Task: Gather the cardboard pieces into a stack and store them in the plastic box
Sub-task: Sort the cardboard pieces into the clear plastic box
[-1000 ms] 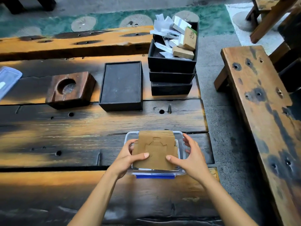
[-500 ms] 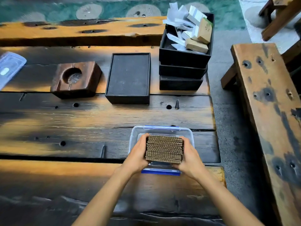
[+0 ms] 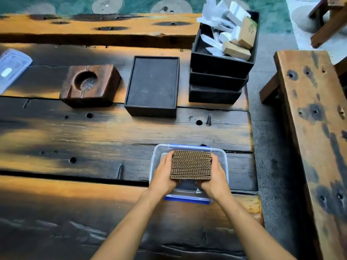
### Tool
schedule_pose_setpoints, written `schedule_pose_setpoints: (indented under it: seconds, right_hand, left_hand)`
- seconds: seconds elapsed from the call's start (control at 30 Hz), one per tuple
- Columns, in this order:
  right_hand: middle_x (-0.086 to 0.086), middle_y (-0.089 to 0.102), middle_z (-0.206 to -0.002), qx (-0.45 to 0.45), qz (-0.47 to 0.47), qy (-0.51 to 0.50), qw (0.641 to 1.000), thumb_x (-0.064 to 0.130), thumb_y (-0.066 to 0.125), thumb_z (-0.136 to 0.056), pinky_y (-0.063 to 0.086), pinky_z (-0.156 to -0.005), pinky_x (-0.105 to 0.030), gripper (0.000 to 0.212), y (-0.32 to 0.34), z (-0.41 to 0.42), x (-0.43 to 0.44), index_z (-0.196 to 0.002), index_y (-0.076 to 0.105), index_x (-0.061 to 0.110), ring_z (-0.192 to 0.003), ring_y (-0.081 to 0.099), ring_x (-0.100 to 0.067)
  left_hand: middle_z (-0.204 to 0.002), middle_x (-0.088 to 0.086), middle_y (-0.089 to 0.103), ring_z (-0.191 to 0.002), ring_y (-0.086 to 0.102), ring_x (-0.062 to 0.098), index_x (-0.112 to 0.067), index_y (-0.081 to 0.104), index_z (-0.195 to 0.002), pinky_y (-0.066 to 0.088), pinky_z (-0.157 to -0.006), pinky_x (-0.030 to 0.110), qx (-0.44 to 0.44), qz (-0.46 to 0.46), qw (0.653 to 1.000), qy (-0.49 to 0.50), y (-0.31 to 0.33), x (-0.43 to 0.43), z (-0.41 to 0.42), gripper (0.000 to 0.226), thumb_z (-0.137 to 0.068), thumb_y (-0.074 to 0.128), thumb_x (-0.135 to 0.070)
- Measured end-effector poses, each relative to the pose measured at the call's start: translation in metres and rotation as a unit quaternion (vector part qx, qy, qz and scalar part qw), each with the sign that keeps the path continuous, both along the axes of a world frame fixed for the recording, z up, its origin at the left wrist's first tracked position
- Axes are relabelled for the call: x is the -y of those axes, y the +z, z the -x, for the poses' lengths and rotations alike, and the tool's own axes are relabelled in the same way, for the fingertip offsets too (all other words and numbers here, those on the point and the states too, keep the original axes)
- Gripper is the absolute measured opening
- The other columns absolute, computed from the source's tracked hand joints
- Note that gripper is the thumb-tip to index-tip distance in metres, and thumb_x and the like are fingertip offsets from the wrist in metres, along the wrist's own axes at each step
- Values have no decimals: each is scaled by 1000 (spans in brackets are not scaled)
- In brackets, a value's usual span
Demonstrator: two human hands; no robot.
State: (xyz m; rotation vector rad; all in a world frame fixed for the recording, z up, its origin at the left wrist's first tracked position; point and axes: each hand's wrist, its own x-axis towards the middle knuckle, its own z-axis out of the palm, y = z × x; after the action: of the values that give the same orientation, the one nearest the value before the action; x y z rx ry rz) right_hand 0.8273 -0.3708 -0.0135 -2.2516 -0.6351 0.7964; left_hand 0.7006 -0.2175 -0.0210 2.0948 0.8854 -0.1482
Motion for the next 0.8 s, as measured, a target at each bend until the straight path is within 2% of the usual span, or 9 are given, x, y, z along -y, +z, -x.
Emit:
schedule_pose_setpoints:
  seconds: [0.1,0.13,0.27,0.33,0.43,0.53,0.6,0.73,0.8]
  right_hand:
    - [10,58,-116,14,-19,-7,1000,6,84,-66,46,-80,-9,91,-2,0,2,-140,35,29,-105,60,-8]
    - [11,57,-117,15,-18,0,1000,6,86,-65,46,-81,-7,95,-3,1,3,-141,34,29,-107,60,-7]
    - [2,57,-130,22,-31,21,999,7,86,-61,51,-103,-38,87,-6,1,0,-137,45,22,-125,56,-20]
    - [4,61,-125,15,-54,2,998,13,85,-61,53,-99,-35,76,-7,1,-4,-130,54,23,-118,60,-14]
    - [11,60,-116,9,-37,-15,999,17,84,-68,49,-84,-23,70,-7,6,-3,-126,47,29,-106,63,-9]
    - [8,64,-114,-6,-18,-23,1000,5,81,-68,49,-78,-24,76,-12,3,-3,-127,41,31,-103,65,-14]
    - [9,64,-113,-7,-12,-20,1000,7,81,-66,48,-74,-18,80,-13,2,-2,-127,38,35,-102,65,-12]
    - [9,62,-116,3,18,-20,1000,10,77,-64,48,-78,-25,86,-18,2,-7,-132,34,40,-102,66,-20]
    - [5,63,-116,-8,26,-24,999,9,77,-64,47,-79,-26,89,-18,-1,-10,-135,33,39,-102,66,-23]
  left_hand:
    - [-133,-8,52,-124,55,10,-30,45,-142,52,-99,29,39,-18,999,16,-1,4,8,80,-72,81,-17]
    - [-136,-5,50,-126,53,13,-28,41,-146,51,-100,31,40,-13,999,10,-2,5,8,85,-73,82,-15]
    - [-139,-1,50,-122,59,21,-25,40,-147,54,-99,41,2,-2,1000,12,-2,3,1,87,-71,81,-12]
    - [-144,-3,47,-126,58,19,-23,41,-147,51,-105,37,18,-9,1000,18,-3,1,0,90,-69,86,-16]
    - [-142,-9,48,-113,67,27,-32,39,-140,56,-89,42,-2,-31,999,23,-1,2,2,77,-76,81,-23]
    - [-138,-8,51,-113,66,32,-34,38,-139,56,-87,47,-23,-48,998,37,-4,5,2,78,-75,80,-18]
    - [-137,-9,50,-115,65,30,-34,38,-141,57,-86,48,-17,-48,998,35,-6,6,4,80,-75,80,-19]
    - [-137,-10,52,-114,66,26,-39,34,-146,58,-86,47,-44,-40,998,32,-9,1,-4,85,-75,76,-20]
    - [-129,-12,55,-108,69,26,-42,37,-141,60,-81,44,-67,-39,996,37,-5,-1,-10,81,-72,74,-20]
